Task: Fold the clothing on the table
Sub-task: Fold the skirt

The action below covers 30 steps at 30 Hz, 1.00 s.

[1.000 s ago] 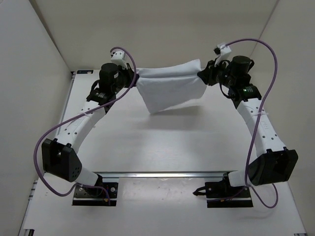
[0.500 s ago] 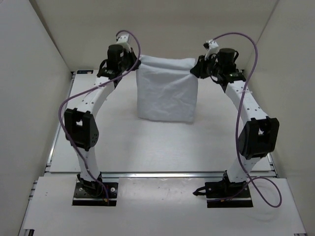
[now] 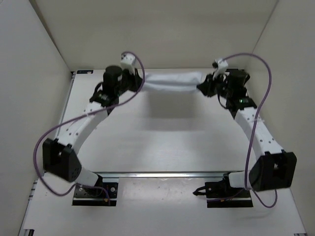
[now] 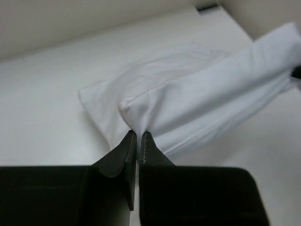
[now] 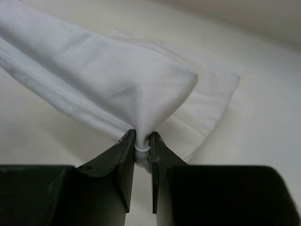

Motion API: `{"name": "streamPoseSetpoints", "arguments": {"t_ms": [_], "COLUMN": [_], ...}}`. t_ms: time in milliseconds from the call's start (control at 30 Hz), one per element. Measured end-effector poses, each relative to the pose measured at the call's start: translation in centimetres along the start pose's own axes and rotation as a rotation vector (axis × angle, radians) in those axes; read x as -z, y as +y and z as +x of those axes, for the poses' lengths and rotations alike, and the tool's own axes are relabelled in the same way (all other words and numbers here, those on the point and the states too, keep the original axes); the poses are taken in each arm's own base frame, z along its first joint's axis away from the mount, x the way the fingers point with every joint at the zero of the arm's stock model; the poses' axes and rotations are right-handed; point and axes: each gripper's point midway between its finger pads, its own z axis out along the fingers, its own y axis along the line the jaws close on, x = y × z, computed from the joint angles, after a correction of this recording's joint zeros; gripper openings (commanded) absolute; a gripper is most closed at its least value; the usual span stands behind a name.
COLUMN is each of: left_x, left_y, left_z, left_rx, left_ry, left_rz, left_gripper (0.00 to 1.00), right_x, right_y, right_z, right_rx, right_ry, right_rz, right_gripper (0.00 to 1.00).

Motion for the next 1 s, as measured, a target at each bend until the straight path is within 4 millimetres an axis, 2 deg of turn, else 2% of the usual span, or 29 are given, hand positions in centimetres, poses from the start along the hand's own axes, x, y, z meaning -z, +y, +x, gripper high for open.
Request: {"name": "streamPoseSetpoints", "arguments": {"t_ms": [100,167,200,267,367,500,633,767,867,1000], "left_x": [4.2,7.0,8.3,10.2,11.4,10.7,9.6,9.2,9.0,8.9], "left_y": [-2.8,-4.0,-4.2,-3.8,-2.7,-1.4,-1.4,-2.2,-3.2,-4.1], "left_z": [6.5,10.9,12.8,16.1,19.7,22.0,24.9,27.9,29.0,28.8], "left_rx": [-0.01,0.011,0.027,0.072,0.147,0.206,0.251,0.288,0.314,0.34], "left_ry": [0.094,0.152,0.18,0.226,0.284,0.343,0.429,0.53,0.576,0.568], "left_rz": [0.054,0.083,0.087,0.074,0.04,-0.003,0.001,0.016,0.036,0.046], "left_gripper": [0.0,0.0,0.0,0.0,0.0,0.0,0.0,0.0,0.0,0.0], "right_x": [2.6,4.1,4.8,5.6,5.8,4.6,3.9,3.9,3.9,4.2], "right_y": [2.5,4.5,5.4,7.2,7.9,7.9,7.7,7.6,7.1,6.2], "right_z": [8.7,13.7,15.8,18.5,20.0,20.6,22.6,23.4,23.4,23.9], "right_rx": [-0.07,-0.107,-0.123,-0.151,-0.196,-0.23,-0.272,-0.295,-0.302,-0.316], "right_ry": [0.147,0.24,0.283,0.342,0.371,0.383,0.444,0.466,0.464,0.469], "right_rz": [-0.019,-0.04,-0.055,-0.094,-0.114,-0.129,-0.125,-0.112,-0.094,-0.065], "right_gripper": [0.0,0.0,0.0,0.0,0.0,0.0,0.01,0.0,0.0,0.01]}}
